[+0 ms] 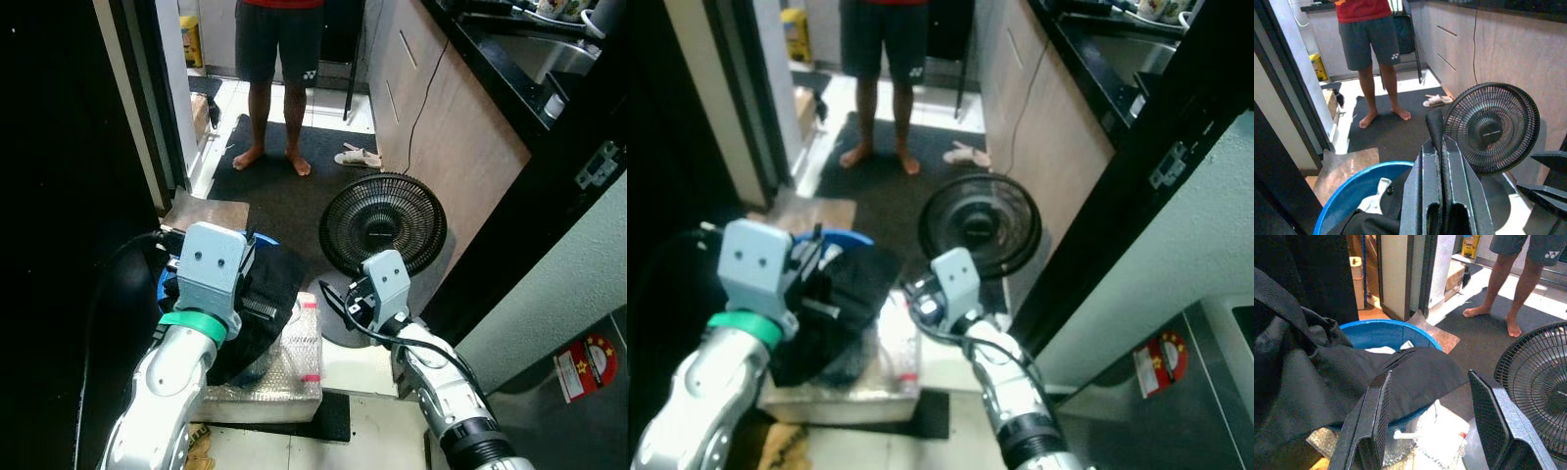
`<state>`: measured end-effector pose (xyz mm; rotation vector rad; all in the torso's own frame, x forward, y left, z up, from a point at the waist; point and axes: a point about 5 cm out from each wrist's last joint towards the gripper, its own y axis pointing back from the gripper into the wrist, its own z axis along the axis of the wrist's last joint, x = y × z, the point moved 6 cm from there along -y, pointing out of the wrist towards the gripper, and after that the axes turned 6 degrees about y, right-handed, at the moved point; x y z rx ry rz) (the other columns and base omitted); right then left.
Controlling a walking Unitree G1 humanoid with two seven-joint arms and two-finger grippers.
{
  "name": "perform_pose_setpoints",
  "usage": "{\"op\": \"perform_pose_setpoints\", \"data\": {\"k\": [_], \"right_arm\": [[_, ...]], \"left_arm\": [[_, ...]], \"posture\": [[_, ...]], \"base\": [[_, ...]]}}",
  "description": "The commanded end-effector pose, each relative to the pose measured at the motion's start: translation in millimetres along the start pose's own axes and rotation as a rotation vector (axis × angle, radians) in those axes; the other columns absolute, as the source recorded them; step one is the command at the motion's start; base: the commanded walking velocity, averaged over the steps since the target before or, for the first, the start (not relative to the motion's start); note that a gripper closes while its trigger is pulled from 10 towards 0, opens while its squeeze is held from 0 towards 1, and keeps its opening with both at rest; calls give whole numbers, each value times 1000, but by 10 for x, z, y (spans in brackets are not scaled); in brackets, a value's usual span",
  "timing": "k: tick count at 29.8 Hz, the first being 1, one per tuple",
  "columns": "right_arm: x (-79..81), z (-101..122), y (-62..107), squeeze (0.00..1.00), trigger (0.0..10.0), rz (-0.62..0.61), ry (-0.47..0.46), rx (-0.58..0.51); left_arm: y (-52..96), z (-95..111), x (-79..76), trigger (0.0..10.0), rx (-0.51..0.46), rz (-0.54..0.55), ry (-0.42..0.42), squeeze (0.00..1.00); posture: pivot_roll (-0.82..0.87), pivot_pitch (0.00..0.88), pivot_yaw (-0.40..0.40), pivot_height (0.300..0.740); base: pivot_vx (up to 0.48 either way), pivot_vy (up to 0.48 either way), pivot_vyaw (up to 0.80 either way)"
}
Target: Clothes washing
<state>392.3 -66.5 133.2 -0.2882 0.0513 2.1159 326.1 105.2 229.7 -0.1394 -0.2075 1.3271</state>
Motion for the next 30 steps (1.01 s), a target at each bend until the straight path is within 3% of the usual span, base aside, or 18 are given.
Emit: {"op": "perform_pose_setpoints", "data": {"k": [1, 13, 21, 30], "right_arm": [[-14, -16, 26, 0, 10000, 0, -7, -1], [3, -20, 44, 0, 10000, -3, -18, -5], [7, 51, 59, 0, 10000, -16, -74, -50], [10, 63, 46, 0, 10000, -14, -52, -48]], "left_arm": [[-18, -35, -26, 10000, 6, -2, -4, 0], [-35, -51, -54, 10000, 3, -5, -1, 0], [-42, -51, -59, 10000, -1, -3, 33, 0], [-52, -82, -47, 10000, 8, 2, 13, 0]], "posture": [[47, 100, -38, 740], [42, 99, -37, 740], [42, 99, -39, 740], [40, 90, -38, 740]], "base": [[0, 0, 0], [0, 0, 0], [0, 0, 0], [0, 0, 0]]}}
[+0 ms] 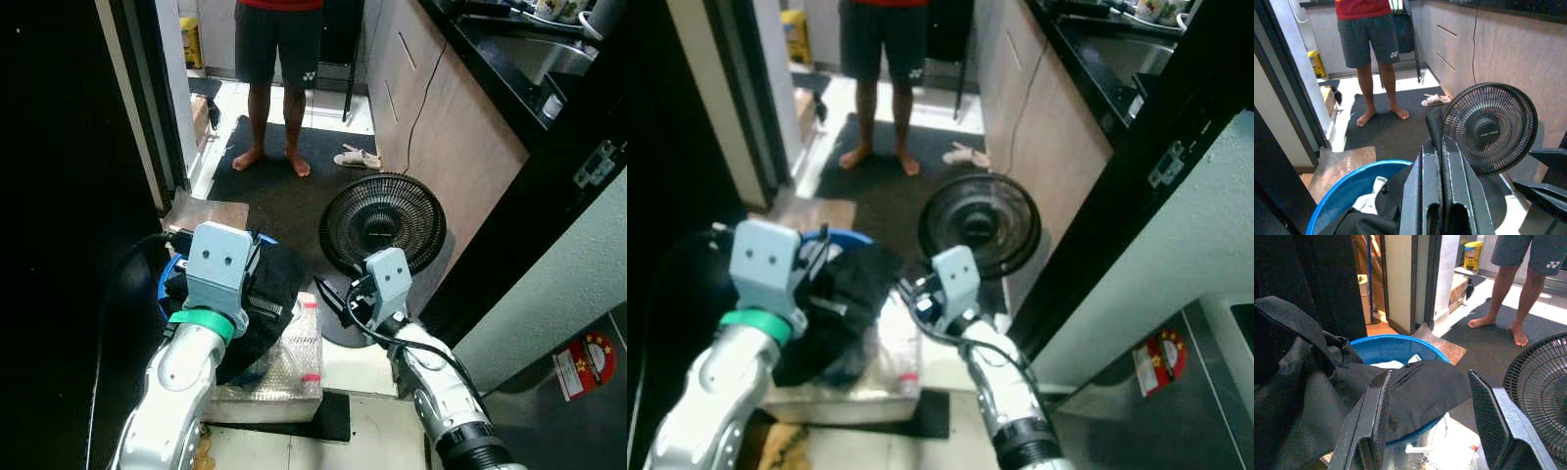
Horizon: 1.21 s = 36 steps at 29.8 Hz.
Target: Clothes washing
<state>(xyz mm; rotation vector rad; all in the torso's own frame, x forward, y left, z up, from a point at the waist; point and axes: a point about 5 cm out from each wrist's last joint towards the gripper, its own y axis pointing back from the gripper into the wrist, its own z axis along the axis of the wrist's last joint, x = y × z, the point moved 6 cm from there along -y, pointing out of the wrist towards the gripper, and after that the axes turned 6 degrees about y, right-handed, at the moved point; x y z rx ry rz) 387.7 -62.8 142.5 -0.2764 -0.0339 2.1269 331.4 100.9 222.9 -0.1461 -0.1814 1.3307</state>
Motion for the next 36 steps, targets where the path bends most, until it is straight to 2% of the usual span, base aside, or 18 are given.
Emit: {"op": "perform_pose_setpoints", "data": {"k": [1, 6, 8, 11, 14, 20, 23, 25, 29, 31, 33, 34, 35, 36], "right_arm": [[-25, -38, 38, 0, 10000, -16, -8, 8], [-8, -14, 50, 0, 10000, -3, 0, 0], [2, -7, 73, 0, 10000, 0, 5, -3], [3, -2, 85, 0, 10000, 1, 8, -4], [19, 43, 134, 0, 10000, 1, 13, -20], [45, 49, 159, 0, 10000, 7, 13, -24], [75, 94, 111, 0, 10000, 11, 8, -38], [108, 156, 56, 0, 10000, 23, 2, -53], [135, 173, 44, 0, 10000, 41, 0, -54], [259, 161, 42, 0, 10000, 117, 11, -44], [488, 156, 22, 0, 10000, 232, 24, -33], [488, 156, 22, 0, 10000, 232, 24, -33], [634, 150, -9, 0, 10000, 294, 19, -28], [634, 150, -9, 0, 10000, 294, 19, -28]], "left_arm": [[-7, -5, -12, 10000, -2, -2, -10, 0], [26, -105, -59, 10000, 35, -38, -27, 0], [129, -194, -28, 10000, 65, -36, -24, 0], [182, -218, -8, 10000, 72, -32, -23, 0], [362, -237, 59, 10000, 87, -22, -22, 0], [458, -212, 29, 10000, 94, -38, -20, 0], [443, -236, -15, 10000, 97, -43, -17, 0], [384, -238, -44, 10000, 89, -40, -13, 0], [348, -223, -60, 10000, 79, -42, -10, 0], [269, -189, -66, 10000, 60, -40, -7, 0], [221, -156, -59, 10000, 47, -40, -2, 0], [221, -156, -59, 10000, 47, -40, -2, 0], [189, -131, -69, 10000, 37, -43, 2, 0], [189, -131, -69, 10000, 37, -43, 2, 0]], "posture": [[40, 90, -38, 740], [37, 87, -33, 740], [27, 88, -28, 740], [27, 90, -28, 740], [33, 96, -31, 740], [47, 100, -36, 740], [44, 100, -36, 740], [44, 98, -36, 740], [44, 98, -36, 740], [34, 98, -33, 740], [25, 98, -29, 740], [25, 98, -29, 740], [23, 97, -29, 740], [23, 97, -29, 740]], "base": [[0, 0, 0], [0, 0, 0], [0, 0, 0], [0, 0, 0], [0, 0, 0], [0, 0, 0], [0, 0, 0], [0, 0, 0], [0, 0, 0], [0, 0, 0], [0, 0, 0], [0, 0, 0], [0, 0, 0], [0, 0, 0]]}}
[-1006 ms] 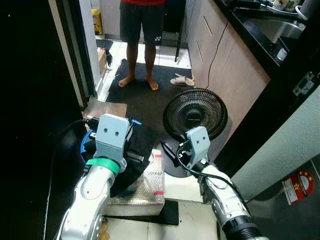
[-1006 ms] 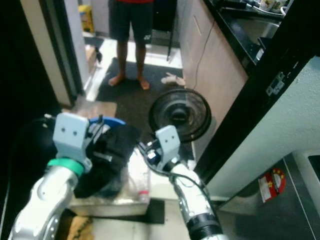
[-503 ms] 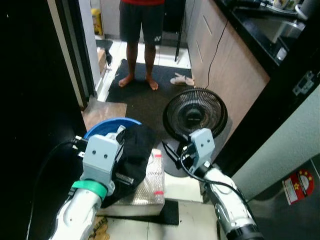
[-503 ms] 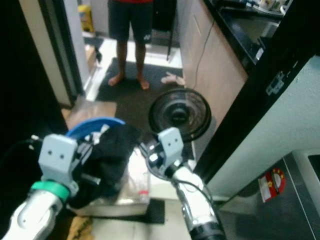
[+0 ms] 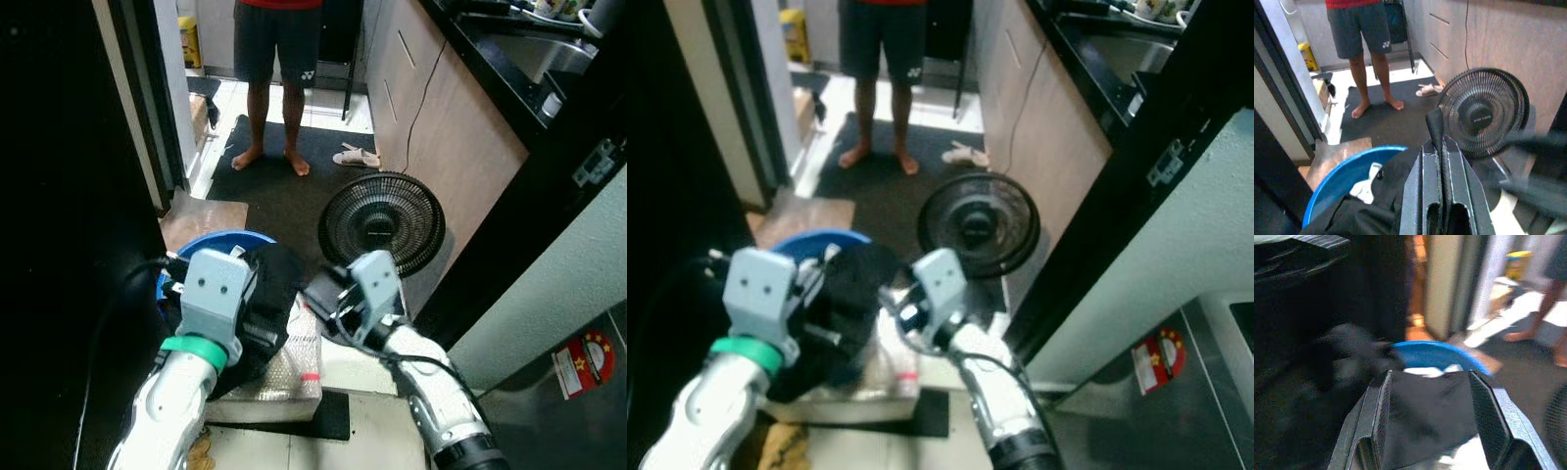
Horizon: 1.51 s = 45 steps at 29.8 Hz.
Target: Clothes washing
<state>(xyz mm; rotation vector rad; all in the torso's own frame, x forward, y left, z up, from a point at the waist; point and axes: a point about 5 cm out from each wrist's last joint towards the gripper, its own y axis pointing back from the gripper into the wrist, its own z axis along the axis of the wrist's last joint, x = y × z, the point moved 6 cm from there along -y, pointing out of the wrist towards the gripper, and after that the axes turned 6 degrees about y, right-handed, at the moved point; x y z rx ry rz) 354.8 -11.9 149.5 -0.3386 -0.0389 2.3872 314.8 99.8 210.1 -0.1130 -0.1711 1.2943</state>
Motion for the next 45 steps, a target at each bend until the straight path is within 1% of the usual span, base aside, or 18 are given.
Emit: {"op": "perform_pose_setpoints", "data": {"k": [1, 2, 3, 6, 8, 11, 12, 14, 15, 20, 22, 26, 30, 34, 37, 41, 45], "right_arm": [[134, -33, -48, 0, 10000, 69, -5, 20], [195, -51, -81, 0, 10000, 91, -8, 27], [267, -84, -99, 0, 10000, 121, -35, 36], [304, -105, -103, 0, 10000, 137, -54, 43], [378, -165, -76, 0, 10000, 171, -53, 61], [386, -182, -68, 0, 10000, 175, -44, 68], [348, -221, -93, 0, 10000, 158, -9, 91], [265, -244, -160, 0, 10000, 115, 24, 109], [226, -245, -203, 0, 10000, 98, 29, 115], [186, -215, -281, 0, 10000, 88, 23, 113], [195, -189, -306, 0, 10000, 97, 16, 104], [283, -109, -411, 0, 10000, 145, -5, 79], [317, -92, -466, 0, 10000, 156, -3, 75], [349, -45, -559, 0, 10000, 168, -8, 64], [422, 27, -633, 0, 10000, 204, -12, 46], [487, 70, -665, 0, 10000, 232, -8, 32], [507, 73, -681, 0, 10000, 236, 5, 34]], "left_arm": [[-11, -22, -24, 10000, 3, -7, 12, 0], [-31, -1, -38, 10000, -4, -11, 13, 0], [-53, 26, -50, 10000, -14, -13, 15, 0], [-64, 41, -58, 10000, -19, -14, 17, 0], [-79, 78, -60, 10000, -31, -5, 24, 0], [-78, 87, -58, 10000, -34, -1, 29, 0], [-81, 90, -56, 10000, -36, 4, 33, 0], [-90, 87, -56, 10000, -36, 4, 35, 0], [-96, 87, -57, 10000, -37, 4, 35, 0], [-109, 92, -57, 10000, -39, 4, 34, 0], [-112, 96, -56, 10000, -40, 5, 34, 0], [-108, 98, -48, 10000, -40, 10, 32, 0], [-110, 101, -45, 10000, -41, 14, 32, 0], [-111, 102, -42, 10000, -42, 17, 31, 0], [-109, 102, -42, 10000, -43, 20, 31, 0], [-111, 103, -42, 10000, -44, 22, 31, 0], [-111, 103, -41, 10000, -44, 24, 32, 0]], "posture": [[23, 97, -29, 740], [30, 97, -33, 740], [35, 97, -37, 740], [35, 97, -37, 740], [44, 100, -45, 740], [45, 100, -48, 740], [45, 102, -47, 740], [45, 103, -47, 740], [47, 103, -46, 740], [51, 103, -47, 740], [54, 104, -48, 740], [66, 105, -52, 740], [71, 105, -55, 740], [75, 106, -58, 740], [78, 105, -62, 740], [79, 104, -65, 740], [79, 104, -65, 740]], "base": [[0, 0, 0], [0, 0, 0], [0, 0, 0], [0, 0, 0], [0, 0, 0], [0, 0, 0], [0, 0, 0], [0, 0, 0], [0, 0, 0], [0, 0, 0], [0, 0, 0], [0, 0, 0], [0, 0, 0], [0, 0, 0], [0, 0, 0], [0, 0, 0], [0, 0, 0]]}}
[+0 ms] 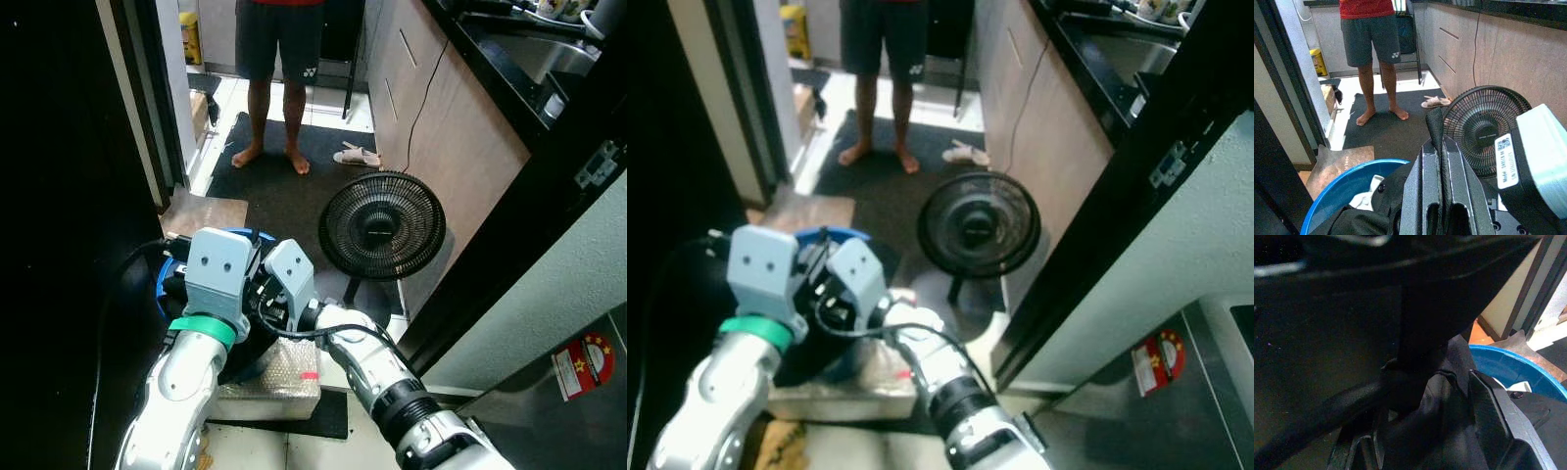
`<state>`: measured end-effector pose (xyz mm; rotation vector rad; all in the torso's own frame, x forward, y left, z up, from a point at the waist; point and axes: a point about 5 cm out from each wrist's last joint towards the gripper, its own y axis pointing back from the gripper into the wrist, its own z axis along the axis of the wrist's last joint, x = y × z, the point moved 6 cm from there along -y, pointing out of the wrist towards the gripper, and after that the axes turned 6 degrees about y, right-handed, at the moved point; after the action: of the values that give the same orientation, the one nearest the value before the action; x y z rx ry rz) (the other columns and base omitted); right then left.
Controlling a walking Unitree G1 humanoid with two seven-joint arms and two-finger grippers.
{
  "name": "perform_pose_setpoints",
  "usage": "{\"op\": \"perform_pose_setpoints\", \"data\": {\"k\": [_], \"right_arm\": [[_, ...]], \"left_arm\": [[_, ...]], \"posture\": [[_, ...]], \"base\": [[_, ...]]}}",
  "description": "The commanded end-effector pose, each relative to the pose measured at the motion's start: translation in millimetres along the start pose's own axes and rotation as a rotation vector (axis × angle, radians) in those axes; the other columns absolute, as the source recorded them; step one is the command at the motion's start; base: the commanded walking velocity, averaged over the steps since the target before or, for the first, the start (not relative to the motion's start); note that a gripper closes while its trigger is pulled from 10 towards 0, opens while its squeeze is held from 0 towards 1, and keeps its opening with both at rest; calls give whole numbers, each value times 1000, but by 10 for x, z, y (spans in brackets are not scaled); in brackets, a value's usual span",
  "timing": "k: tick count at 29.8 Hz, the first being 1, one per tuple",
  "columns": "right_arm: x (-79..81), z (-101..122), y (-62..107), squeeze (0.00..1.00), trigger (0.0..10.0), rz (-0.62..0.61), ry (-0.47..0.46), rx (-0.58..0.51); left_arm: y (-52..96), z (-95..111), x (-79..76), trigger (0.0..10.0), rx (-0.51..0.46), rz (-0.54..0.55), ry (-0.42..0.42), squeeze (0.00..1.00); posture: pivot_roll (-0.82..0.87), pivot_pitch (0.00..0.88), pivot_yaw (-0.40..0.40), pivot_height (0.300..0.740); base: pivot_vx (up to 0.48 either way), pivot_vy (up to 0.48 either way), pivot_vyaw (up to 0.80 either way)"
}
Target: Clothes washing
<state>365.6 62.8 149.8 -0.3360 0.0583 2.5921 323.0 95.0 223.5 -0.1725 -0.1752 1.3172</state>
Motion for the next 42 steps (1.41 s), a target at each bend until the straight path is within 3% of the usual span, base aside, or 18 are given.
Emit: {"op": "perform_pose_setpoints", "data": {"k": [1, 5, 14, 19, 20, 26, 31, 35, 36, 37, 38, 42], "right_arm": [[76, 44, -86, 0, 10000, 20, 20, -4], [-167, -62, -96, 0, 10000, -112, 86, 94], [-278, 5, -138, 0, 10000, -160, 112, 98], [-183, 114, -213, 0, 10000, -117, 60, 38], [-102, 150, -241, 0, 10000, -73, 49, 13], [44, 155, -273, 0, 10000, -7, 44, -5], [303, 131, -237, 0, 10000, 152, 5, -39], [299, 124, -232, 0, 10000, 147, 8, -39], [261, 88, -231, 0, 8275, 119, 28, -18], [261, 88, -231, 0, 8275, 119, 28, -18], [207, 39, -229, 0, 5333, 82, 57, 15], [5, -59, -205, 0, 4980, -42, 158, 98]], "left_arm": [[6, -15, -24, 10000, 1, -5, 4, 0], [3, -15, -37, 10000, 0, -9, 4, 0], [9, -18, -37, 10000, 2, -12, 0, 0], [12, -12, -27, 10000, 0, -6, -3, 0], [15, -12, -23, 10000, 1, -4, -4, 0], [22, -10, -19, 10000, 0, 1, -6, 0], [17, -7, -10, 10000, 0, 1, -6, 0], [12, -11, -15, 10000, 0, -2, -6, 0], [9, -12, -20, 10000, 1, -4, -5, 0], [9, -12, -20, 10000, 1, -4, -5, 0], [7, -13, -25, 10000, 1, -6, -4, 0], [2, -12, -27, 10000, 1, -9, -4, 0]], "posture": [[78, 104, -65, 740], [81, 102, -63, 740], [93, 100, -63, 740], [98, 98, -65, 740], [105, 97, -68, 740], [106, 97, -69, 740], [95, 100, -62, 740], [92, 100, -61, 740], [88, 101, -57, 740], [88, 101, -57, 740], [88, 101, -57, 740], [89, 102, -56, 740]], "base": [[0, 0, 0], [0, 0, 0], [0, 0, 0], [0, 0, 0], [0, 0, 0], [0, 0, 0], [0, 0, 0], [0, 0, 0], [0, 0, 0], [0, 0, 0], [0, 0, 0], [0, 0, 0]]}}
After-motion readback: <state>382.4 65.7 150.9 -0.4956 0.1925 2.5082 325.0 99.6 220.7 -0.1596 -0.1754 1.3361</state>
